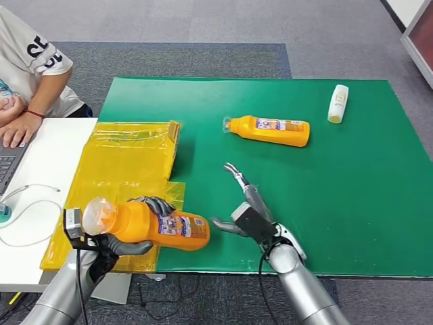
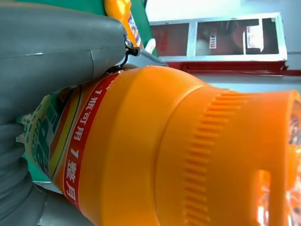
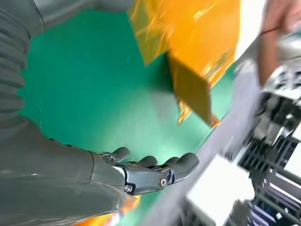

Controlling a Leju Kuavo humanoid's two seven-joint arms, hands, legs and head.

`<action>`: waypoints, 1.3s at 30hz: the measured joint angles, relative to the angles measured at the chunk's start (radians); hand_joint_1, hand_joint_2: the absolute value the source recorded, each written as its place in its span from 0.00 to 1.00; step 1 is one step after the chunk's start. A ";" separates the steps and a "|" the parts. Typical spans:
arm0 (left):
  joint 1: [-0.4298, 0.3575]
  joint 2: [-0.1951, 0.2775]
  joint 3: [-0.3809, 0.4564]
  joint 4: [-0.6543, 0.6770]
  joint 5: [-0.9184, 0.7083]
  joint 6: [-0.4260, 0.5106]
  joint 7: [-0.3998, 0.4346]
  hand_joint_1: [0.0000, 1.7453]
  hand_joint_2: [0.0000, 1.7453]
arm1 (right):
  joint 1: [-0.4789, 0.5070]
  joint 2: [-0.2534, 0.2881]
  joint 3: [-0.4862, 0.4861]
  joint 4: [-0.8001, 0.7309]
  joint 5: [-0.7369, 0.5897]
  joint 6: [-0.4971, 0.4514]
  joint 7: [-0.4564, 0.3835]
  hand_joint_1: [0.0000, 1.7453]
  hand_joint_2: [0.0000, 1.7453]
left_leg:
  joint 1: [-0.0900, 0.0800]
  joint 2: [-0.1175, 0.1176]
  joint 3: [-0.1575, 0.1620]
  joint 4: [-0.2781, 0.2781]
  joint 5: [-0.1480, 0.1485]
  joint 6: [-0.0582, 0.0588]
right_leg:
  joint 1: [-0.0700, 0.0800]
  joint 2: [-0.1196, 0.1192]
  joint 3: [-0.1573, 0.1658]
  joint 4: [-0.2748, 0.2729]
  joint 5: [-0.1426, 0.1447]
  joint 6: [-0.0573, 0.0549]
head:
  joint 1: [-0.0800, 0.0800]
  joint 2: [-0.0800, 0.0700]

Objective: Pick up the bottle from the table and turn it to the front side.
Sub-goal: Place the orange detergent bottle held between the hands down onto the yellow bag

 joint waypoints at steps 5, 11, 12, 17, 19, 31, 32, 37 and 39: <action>0.028 0.013 -0.021 -0.060 -0.066 0.070 0.000 1.00 1.00 | 0.016 0.013 -0.085 0.000 -0.206 0.210 -0.056 0.00 1.00 | 0.000 0.000 0.001 0.000 0.000 0.000 | 0.000 0.000 0.000 0.000 0.000 0.000 | 0.000 0.000; -0.016 0.121 -0.169 -0.065 -0.177 0.285 0.000 1.00 1.00 | 0.016 0.021 -0.150 -0.002 -0.503 0.503 -0.110 0.00 1.00 | 0.000 0.001 0.001 0.000 0.001 -0.001 | 0.000 0.001 -0.001 0.000 0.002 -0.002 | 0.000 0.000; -0.028 0.141 -0.196 -0.064 -0.183 0.304 0.000 1.00 1.00 | 0.016 0.021 -0.159 -0.005 -0.537 0.535 -0.110 0.00 1.00 | 0.000 0.001 0.000 0.000 0.001 -0.001 | 0.001 0.001 -0.001 0.000 0.002 -0.002 | 0.000 0.000; -0.106 0.233 -0.343 -0.051 -0.197 0.371 0.000 1.00 1.00 | 0.012 0.021 -0.189 -0.009 -0.637 0.627 -0.097 0.00 1.00 | 0.001 0.001 0.000 0.000 0.002 -0.002 | 0.001 0.001 0.000 0.000 0.002 -0.002 | 0.000 0.000; -0.135 0.255 -0.385 -0.045 -0.208 0.385 0.000 1.00 1.00 | 0.011 0.021 -0.194 -0.009 -0.652 0.640 -0.096 0.00 1.00 | 0.001 0.001 0.000 0.000 0.002 -0.002 | 0.001 0.001 0.000 0.000 0.002 -0.002 | 0.000 0.000; -0.405 0.347 -0.586 0.083 -0.354 0.443 0.049 1.00 1.00 | -0.017 0.027 -0.201 0.038 -0.662 0.674 -0.121 0.00 1.00 | 0.003 0.002 0.004 -0.001 0.005 -0.005 | 0.003 0.003 0.001 0.001 0.006 -0.006 | 0.000 0.000; -0.422 0.354 -0.599 0.090 -0.356 0.448 0.063 1.00 1.00 | -0.019 0.028 -0.201 0.044 -0.658 0.670 -0.123 0.00 1.00 | 0.003 0.002 0.004 -0.001 0.005 -0.005 | 0.003 0.003 0.001 0.001 0.006 -0.006 | 0.000 0.000; -0.474 0.372 -0.644 0.119 -0.366 0.472 0.106 1.00 1.00 | -0.024 0.033 -0.200 0.065 -0.649 0.660 -0.128 0.00 1.00 | 0.003 0.001 0.004 -0.001 0.005 -0.005 | 0.003 0.003 0.002 0.001 0.006 -0.006 | 0.000 0.000; -0.483 0.374 -0.655 0.126 -0.370 0.482 0.118 1.00 1.00 | -0.025 0.034 -0.199 0.071 -0.644 0.657 -0.129 0.00 1.00 | 0.003 0.001 0.004 -0.001 0.005 -0.005 | 0.003 0.003 0.002 0.001 0.006 -0.006 | 0.000 0.000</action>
